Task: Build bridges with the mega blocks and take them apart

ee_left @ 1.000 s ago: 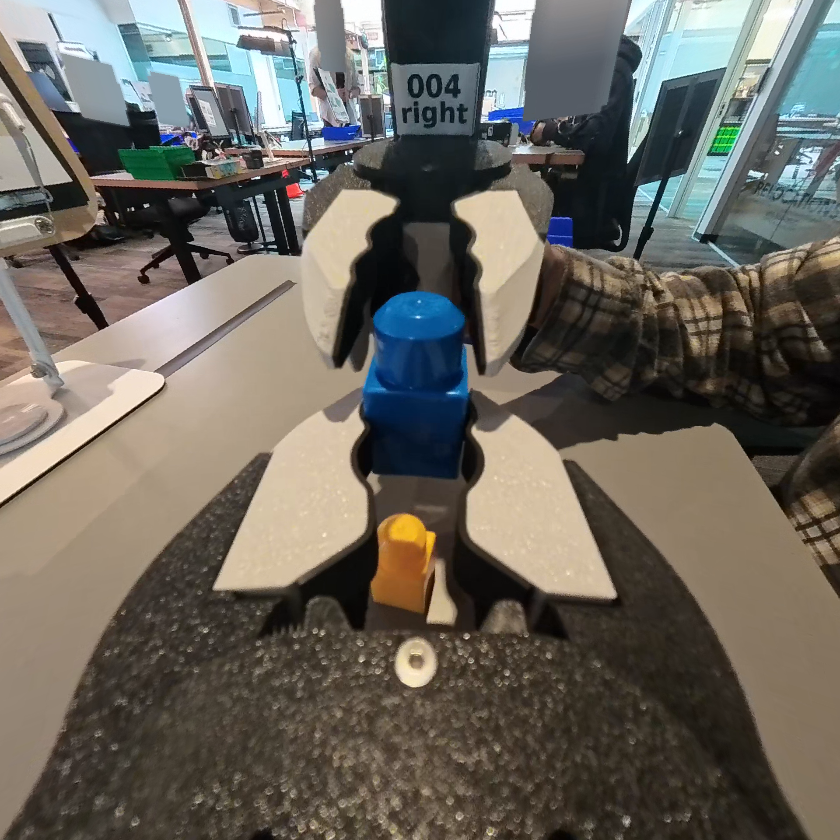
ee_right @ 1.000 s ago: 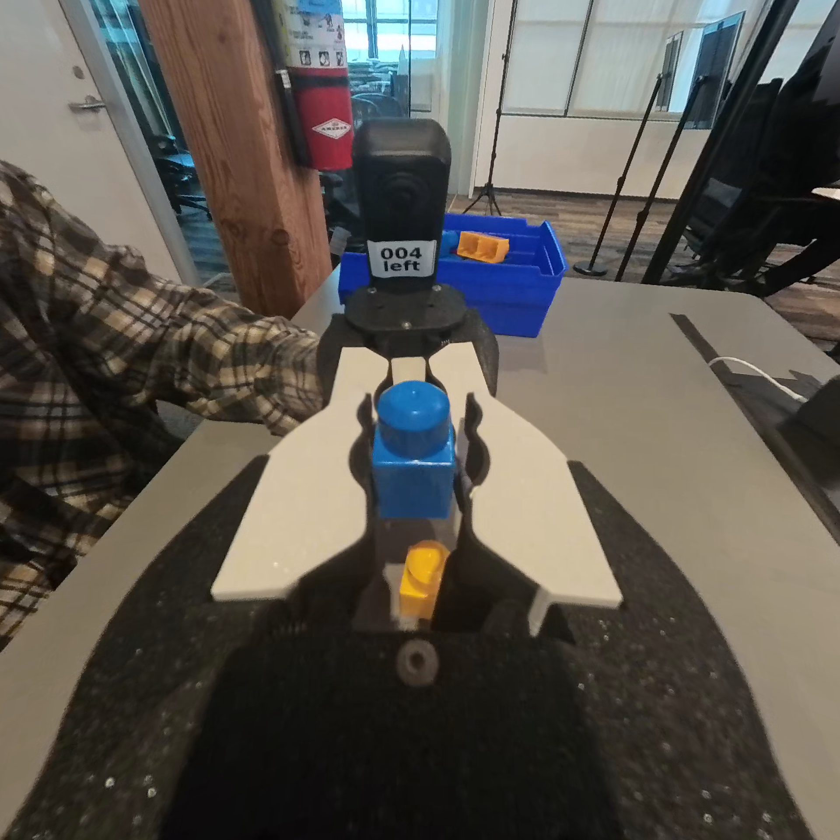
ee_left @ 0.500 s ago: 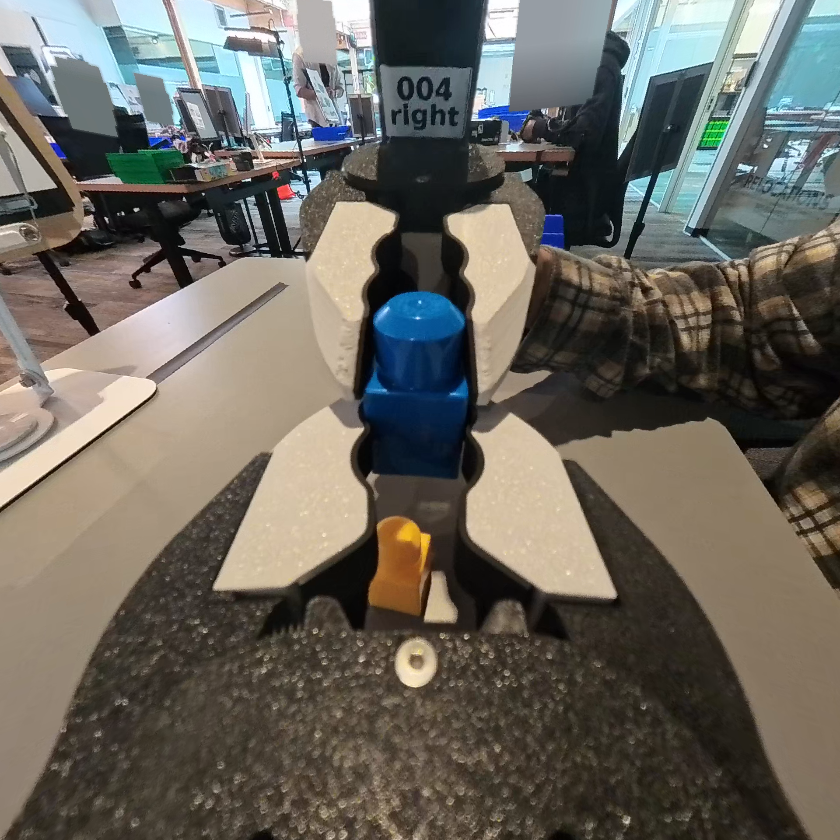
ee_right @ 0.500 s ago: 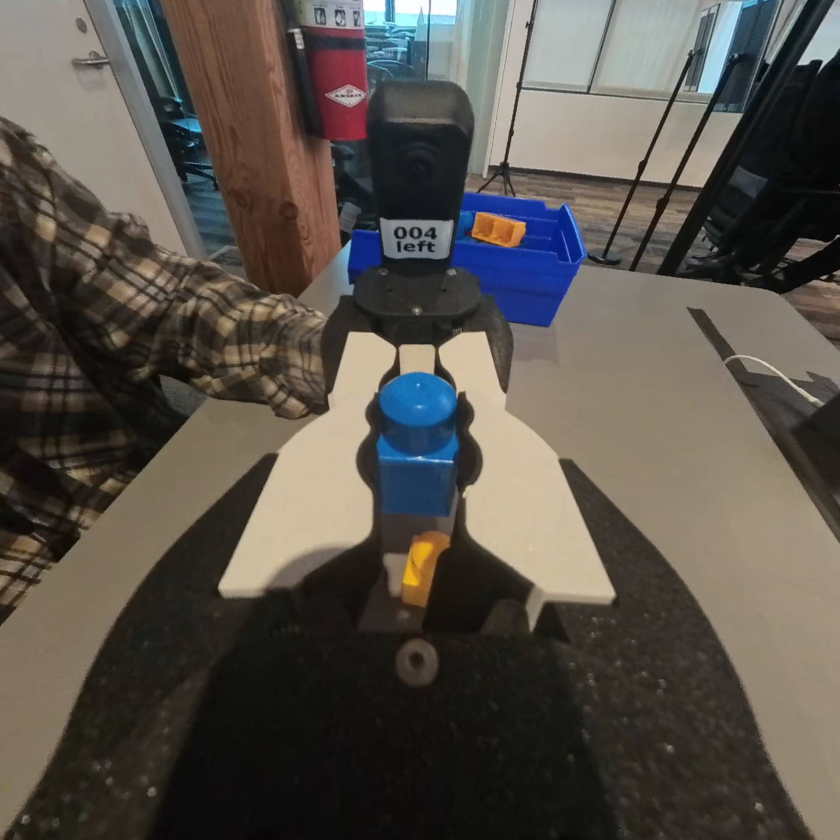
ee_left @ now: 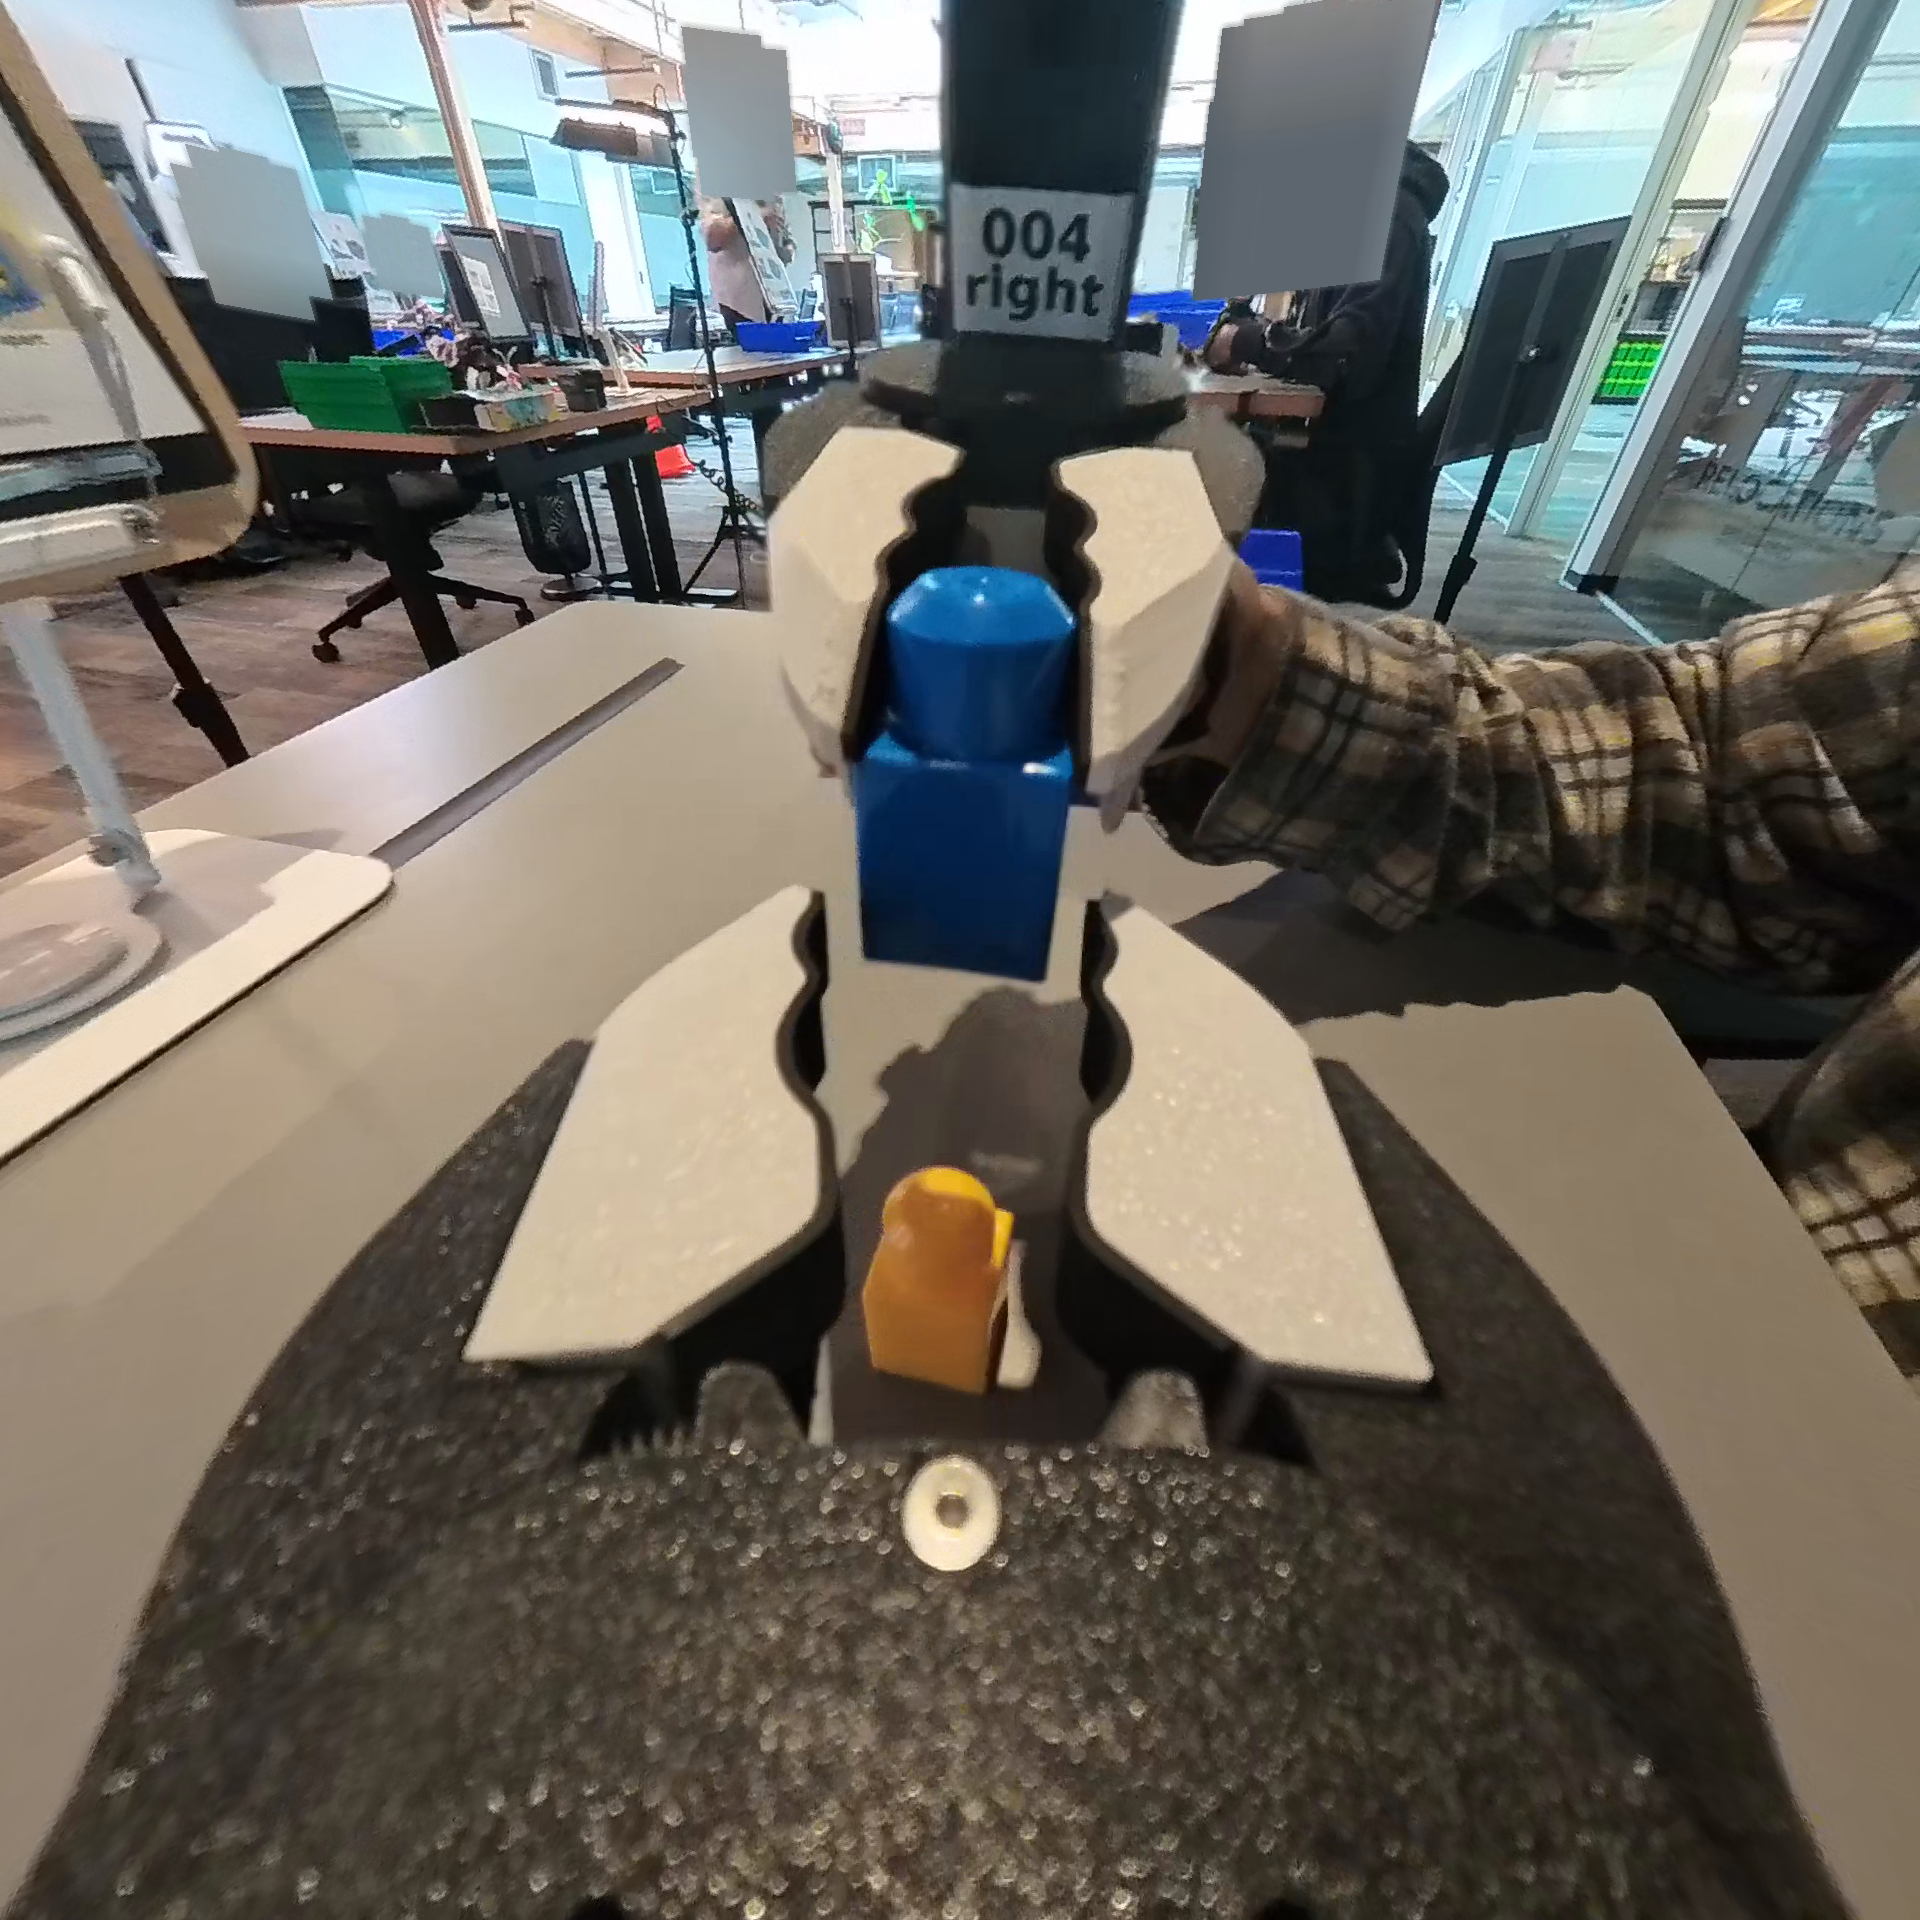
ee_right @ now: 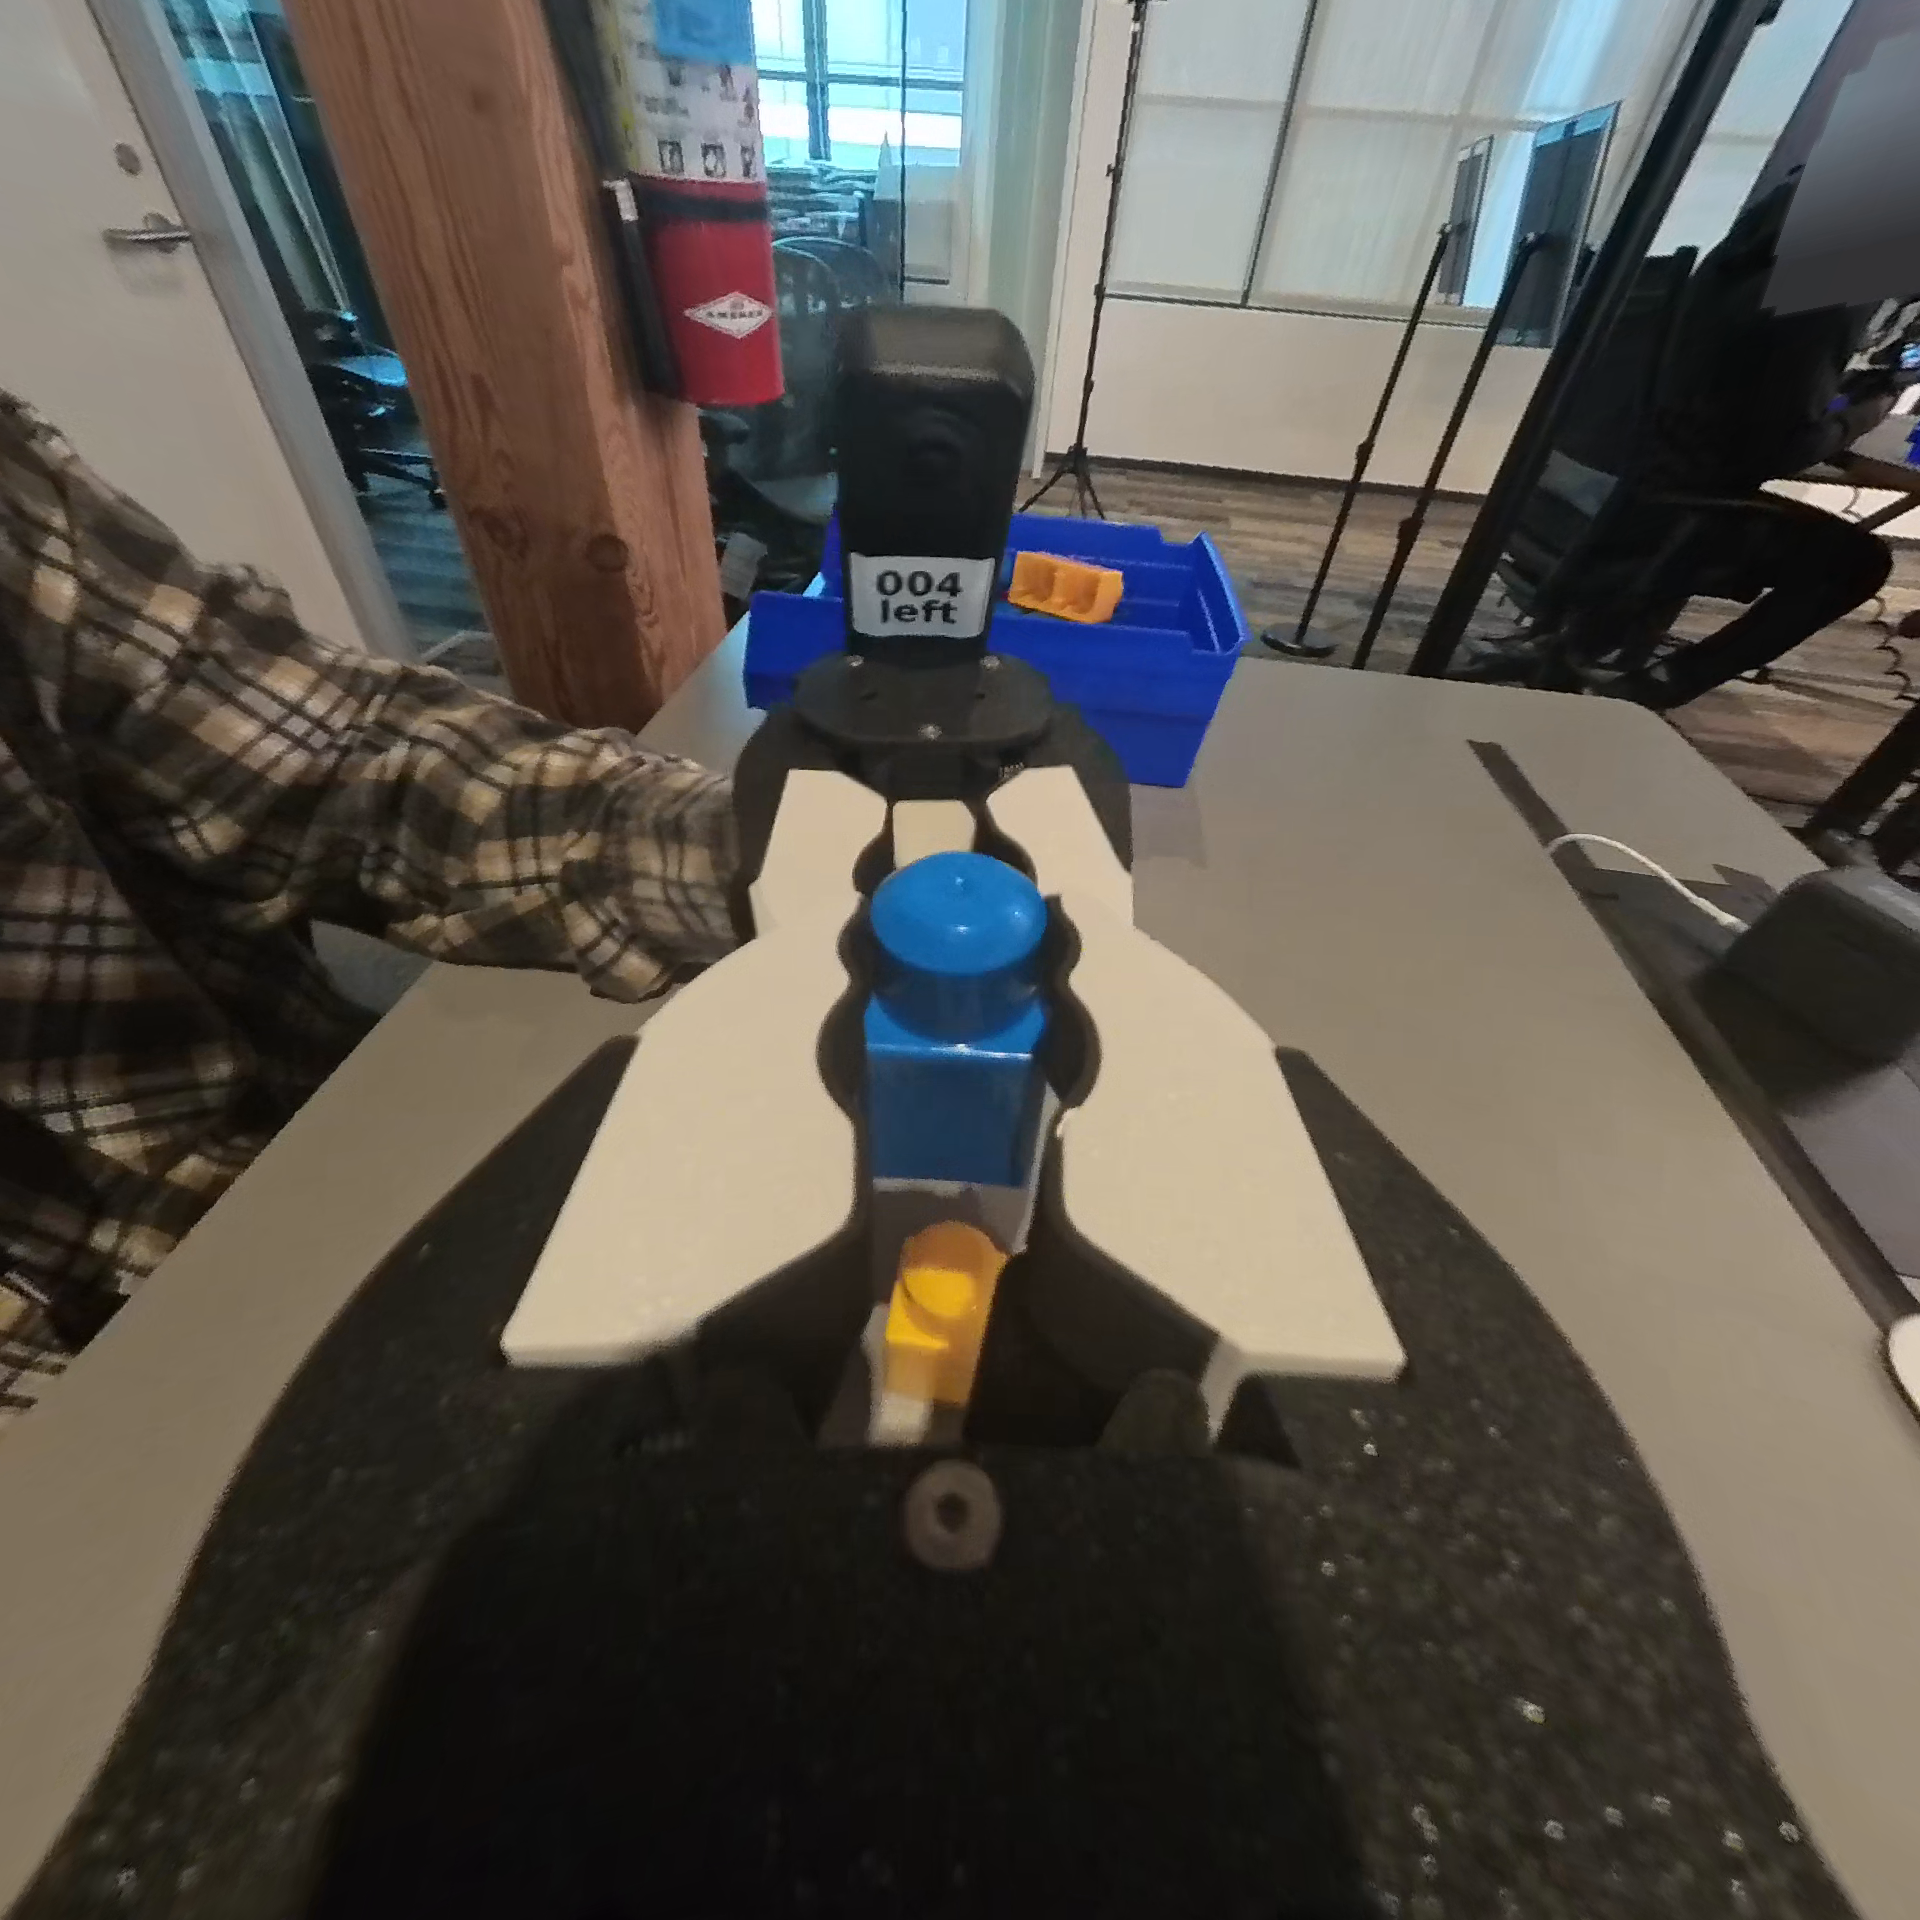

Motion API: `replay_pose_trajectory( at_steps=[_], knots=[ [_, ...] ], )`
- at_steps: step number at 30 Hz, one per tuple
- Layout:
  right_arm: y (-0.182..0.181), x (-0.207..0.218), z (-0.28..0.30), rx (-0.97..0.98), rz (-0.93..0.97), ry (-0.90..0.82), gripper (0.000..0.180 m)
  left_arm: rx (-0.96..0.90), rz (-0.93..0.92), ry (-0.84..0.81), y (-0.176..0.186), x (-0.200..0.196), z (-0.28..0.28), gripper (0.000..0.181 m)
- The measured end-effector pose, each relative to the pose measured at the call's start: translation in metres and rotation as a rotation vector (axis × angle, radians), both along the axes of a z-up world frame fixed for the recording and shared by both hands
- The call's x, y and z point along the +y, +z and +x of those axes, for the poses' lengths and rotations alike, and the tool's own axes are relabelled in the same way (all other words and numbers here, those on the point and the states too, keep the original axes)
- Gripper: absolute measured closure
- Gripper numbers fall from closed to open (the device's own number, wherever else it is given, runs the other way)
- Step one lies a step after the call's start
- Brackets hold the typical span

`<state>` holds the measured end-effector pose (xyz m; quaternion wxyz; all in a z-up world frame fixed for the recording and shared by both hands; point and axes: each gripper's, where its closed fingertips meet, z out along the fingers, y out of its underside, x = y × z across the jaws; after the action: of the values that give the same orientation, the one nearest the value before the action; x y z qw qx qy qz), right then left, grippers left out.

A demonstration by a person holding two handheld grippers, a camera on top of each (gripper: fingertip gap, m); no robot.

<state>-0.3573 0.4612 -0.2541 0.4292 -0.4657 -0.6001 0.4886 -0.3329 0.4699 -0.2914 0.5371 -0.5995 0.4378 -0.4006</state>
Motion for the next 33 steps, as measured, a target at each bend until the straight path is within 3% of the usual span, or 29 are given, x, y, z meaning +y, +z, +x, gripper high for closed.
replay_pose_trajectory(
  at_steps=[9,17,33],
  knots=[
    [0.005,0.011,0.046,0.04,-0.015,-0.149,0.15,-0.085,-0.015,0.072,0.014,0.015,-0.027,0.13],
    [-0.033,0.013,0.071,-0.007,-0.061,-0.222,0.15,-0.075,-0.029,0.105,0.007,0.022,-0.032,0.134],
    [-0.085,0.01,0.055,-0.114,-0.068,-0.205,0.149,-0.055,-0.042,0.116,0.002,0.025,-0.033,0.136]
  ],
)
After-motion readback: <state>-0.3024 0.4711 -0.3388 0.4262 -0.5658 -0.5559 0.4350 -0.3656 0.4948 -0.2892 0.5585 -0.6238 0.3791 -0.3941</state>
